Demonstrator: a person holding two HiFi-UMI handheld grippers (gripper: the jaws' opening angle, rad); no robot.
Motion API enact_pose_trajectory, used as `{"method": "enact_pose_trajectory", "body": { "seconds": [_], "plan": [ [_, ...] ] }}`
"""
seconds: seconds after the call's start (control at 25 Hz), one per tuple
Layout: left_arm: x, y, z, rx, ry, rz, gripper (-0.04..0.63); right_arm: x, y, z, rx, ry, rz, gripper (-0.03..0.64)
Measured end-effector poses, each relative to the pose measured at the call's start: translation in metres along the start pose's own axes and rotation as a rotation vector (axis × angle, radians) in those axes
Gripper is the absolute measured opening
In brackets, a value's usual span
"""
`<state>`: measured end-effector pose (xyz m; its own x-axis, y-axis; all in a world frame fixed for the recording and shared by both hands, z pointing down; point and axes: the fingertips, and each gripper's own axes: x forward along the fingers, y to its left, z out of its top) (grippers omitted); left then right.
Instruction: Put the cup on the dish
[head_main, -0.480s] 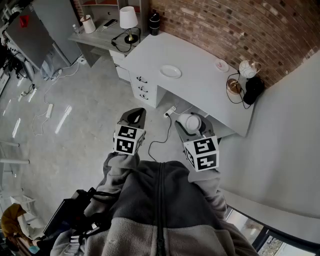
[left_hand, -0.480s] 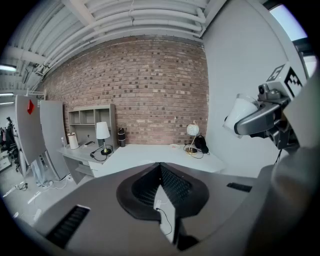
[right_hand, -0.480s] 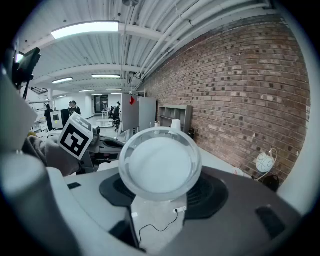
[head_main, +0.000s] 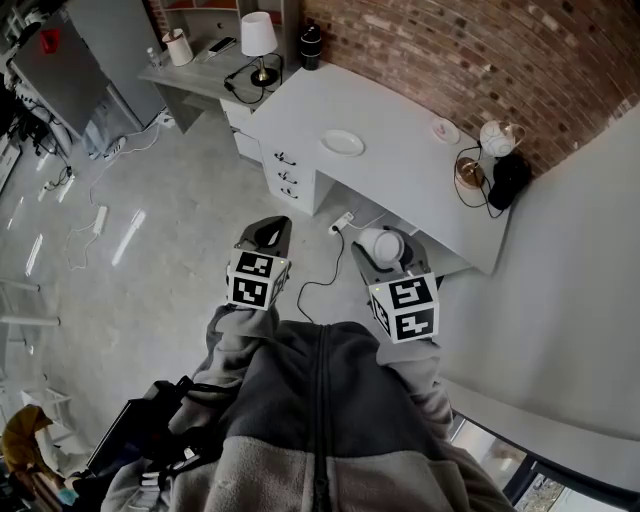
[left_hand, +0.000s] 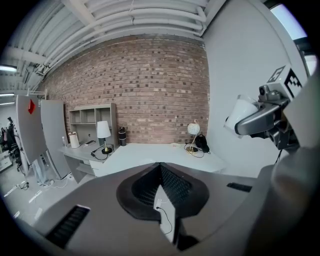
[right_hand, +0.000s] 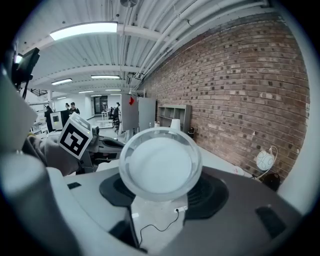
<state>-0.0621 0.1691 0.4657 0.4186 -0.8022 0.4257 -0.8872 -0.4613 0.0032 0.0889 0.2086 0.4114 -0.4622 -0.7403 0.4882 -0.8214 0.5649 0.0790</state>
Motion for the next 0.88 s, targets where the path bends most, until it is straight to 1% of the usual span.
{"method": "enact_pose_trajectory", "body": {
  "seconds": [0.28,0.88],
  "plan": [
    [0.0,-0.004,0.0,0.004,0.01,0.005,0.005,-0.001,0.0,-0.004,0.006,0.009,0.01,0.255],
    [0.007,-0.039,-0.011,0.016,0.043,0.003,0.005,-0.014,-0.012,-0.03,0.011,0.021,0.038,0.255]
  ]
}}
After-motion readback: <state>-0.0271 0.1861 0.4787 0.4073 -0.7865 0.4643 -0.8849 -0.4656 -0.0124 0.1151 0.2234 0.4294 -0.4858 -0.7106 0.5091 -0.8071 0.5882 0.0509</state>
